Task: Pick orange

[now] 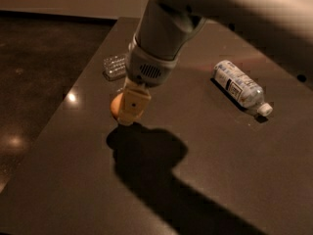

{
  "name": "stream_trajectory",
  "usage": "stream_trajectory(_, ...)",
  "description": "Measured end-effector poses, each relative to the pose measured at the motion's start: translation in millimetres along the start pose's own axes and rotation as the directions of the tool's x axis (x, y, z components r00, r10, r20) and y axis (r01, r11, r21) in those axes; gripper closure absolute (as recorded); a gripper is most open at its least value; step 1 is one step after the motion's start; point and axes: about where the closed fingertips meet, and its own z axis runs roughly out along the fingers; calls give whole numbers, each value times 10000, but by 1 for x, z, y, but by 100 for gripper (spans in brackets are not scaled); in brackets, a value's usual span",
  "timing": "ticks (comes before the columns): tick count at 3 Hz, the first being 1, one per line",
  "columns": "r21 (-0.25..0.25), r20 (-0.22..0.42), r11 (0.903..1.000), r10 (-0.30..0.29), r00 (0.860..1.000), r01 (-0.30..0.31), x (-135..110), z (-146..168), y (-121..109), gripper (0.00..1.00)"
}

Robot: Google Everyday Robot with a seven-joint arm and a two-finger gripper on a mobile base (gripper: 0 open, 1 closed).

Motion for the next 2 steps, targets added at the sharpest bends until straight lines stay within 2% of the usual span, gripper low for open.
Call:
stream_trajectory(1,67,22,9985,-551,9985,551,-12,-50,-1,100)
stream_trajectory(2,72,29,9982,-589,9983,588,-13,-54,0,100)
